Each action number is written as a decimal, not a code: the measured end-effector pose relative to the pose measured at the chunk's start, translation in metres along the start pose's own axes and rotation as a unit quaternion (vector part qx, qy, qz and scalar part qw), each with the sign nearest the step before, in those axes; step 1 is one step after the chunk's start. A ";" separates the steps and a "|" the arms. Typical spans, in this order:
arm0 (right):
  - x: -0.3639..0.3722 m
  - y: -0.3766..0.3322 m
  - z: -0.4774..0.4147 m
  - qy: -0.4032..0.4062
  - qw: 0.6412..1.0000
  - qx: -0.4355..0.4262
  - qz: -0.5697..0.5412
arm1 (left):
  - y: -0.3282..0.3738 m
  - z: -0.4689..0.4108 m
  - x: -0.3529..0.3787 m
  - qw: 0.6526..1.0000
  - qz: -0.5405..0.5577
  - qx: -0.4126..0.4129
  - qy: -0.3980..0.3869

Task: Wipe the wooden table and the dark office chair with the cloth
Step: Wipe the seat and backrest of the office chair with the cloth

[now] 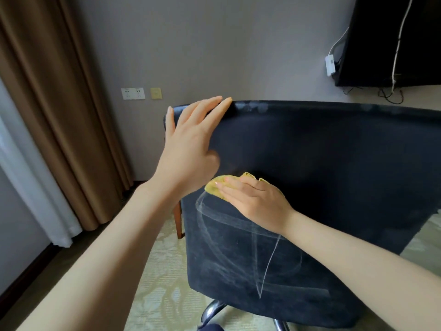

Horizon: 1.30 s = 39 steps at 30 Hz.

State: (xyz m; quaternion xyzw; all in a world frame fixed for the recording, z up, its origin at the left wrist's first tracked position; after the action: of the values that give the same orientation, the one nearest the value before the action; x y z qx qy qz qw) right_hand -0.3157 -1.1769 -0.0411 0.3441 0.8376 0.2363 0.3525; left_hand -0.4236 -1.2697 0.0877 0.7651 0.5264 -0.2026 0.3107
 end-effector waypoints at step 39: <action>-0.030 0.028 -0.015 0.139 0.982 -0.046 0.117 | 0.013 0.010 -0.007 0.996 0.067 0.014 0.064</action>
State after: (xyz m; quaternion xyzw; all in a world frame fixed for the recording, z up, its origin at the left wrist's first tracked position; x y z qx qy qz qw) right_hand -0.2995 -1.1834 -0.0007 0.3875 0.8204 0.3596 0.2180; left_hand -0.4134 -1.2842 0.0885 0.8144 0.4896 -0.1396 0.2784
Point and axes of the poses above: each hand's wrist, its own z-axis away from the middle knuckle, its own x-axis out of the palm, y = z × x, the point moved 4 cm from there along -z, towards the middle knuckle, and after that the axes turned 6 degrees about z, right-handed, at the moved point
